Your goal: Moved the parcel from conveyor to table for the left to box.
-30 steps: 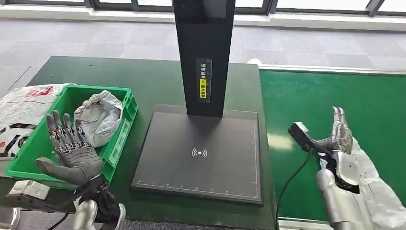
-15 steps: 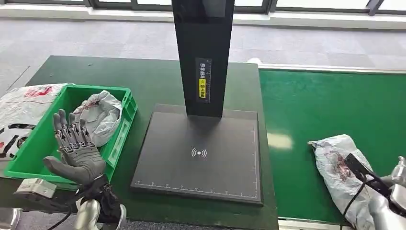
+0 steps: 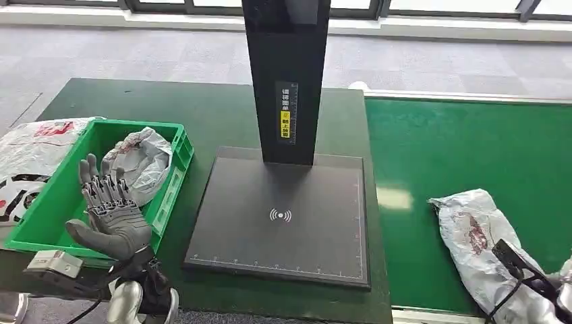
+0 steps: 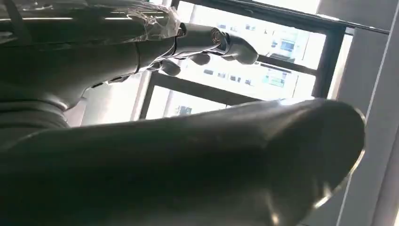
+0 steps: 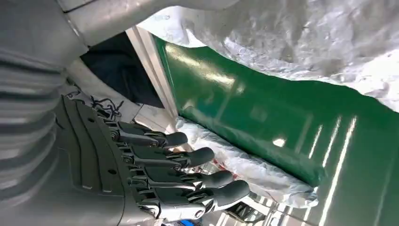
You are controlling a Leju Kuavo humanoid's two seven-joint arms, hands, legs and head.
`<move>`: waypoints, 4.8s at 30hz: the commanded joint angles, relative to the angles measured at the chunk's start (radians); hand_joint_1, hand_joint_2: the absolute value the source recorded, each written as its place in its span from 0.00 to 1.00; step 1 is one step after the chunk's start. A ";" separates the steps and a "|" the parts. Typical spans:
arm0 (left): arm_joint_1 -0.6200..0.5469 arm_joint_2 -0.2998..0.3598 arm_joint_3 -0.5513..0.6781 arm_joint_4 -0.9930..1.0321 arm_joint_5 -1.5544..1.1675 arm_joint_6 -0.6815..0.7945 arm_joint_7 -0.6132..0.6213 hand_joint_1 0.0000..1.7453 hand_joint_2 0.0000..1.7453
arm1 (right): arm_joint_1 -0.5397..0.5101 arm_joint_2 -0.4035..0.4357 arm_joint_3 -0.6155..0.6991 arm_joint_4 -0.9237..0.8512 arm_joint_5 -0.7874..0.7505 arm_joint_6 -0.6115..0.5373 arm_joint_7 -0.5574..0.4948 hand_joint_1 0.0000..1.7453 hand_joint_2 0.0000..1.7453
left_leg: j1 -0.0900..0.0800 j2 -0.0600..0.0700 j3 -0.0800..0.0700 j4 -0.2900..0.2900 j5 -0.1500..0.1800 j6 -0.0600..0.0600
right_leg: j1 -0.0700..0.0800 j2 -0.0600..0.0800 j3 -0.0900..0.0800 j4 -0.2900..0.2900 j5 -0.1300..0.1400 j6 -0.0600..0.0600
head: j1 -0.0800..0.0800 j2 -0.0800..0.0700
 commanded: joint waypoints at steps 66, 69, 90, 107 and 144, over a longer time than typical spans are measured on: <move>-0.048 -0.029 0.018 0.113 -0.008 -0.006 0.002 0.00 0.00 | 0.092 0.218 0.236 -0.158 -0.346 0.152 -0.239 0.00 1.00 | 0.004 -0.003 0.003 -0.003 0.001 -0.002 | 0.004 -0.005 0.005 -0.002 -0.001 -0.004 | -0.001 0.000; -0.044 -0.028 0.019 0.105 -0.010 -0.006 0.002 0.00 0.00 | 0.057 0.226 0.223 -0.144 -0.322 0.103 -0.225 0.00 1.00 | 0.004 -0.002 0.005 -0.003 0.001 -0.002 | 0.004 -0.003 0.005 -0.002 -0.001 -0.004 | -0.001 0.000; -0.034 -0.034 0.031 0.102 -0.013 -0.019 0.002 0.00 0.00 | 0.017 0.266 0.245 -0.173 -0.336 0.049 -0.272 0.00 1.00 | 0.004 0.003 -0.005 -0.003 0.000 -0.002 | 0.004 0.001 0.003 -0.002 0.000 -0.004 | -0.001 0.000; -0.036 -0.045 0.046 0.089 -0.019 -0.024 0.002 0.00 0.00 | -0.040 0.292 0.261 -0.146 -0.390 -0.033 -0.361 0.00 1.00 | 0.004 0.004 -0.005 -0.003 0.001 -0.002 | 0.004 0.003 0.003 -0.002 0.001 -0.005 | -0.001 0.000; -0.060 -0.023 0.025 0.128 0.010 -0.025 0.002 0.00 0.00 | 0.339 0.168 0.392 -0.440 -0.240 0.214 -0.108 0.00 1.00 | 0.005 -0.017 0.005 -0.002 0.001 -0.001 | 0.005 -0.019 0.011 -0.004 -0.005 -0.004 | -0.001 0.000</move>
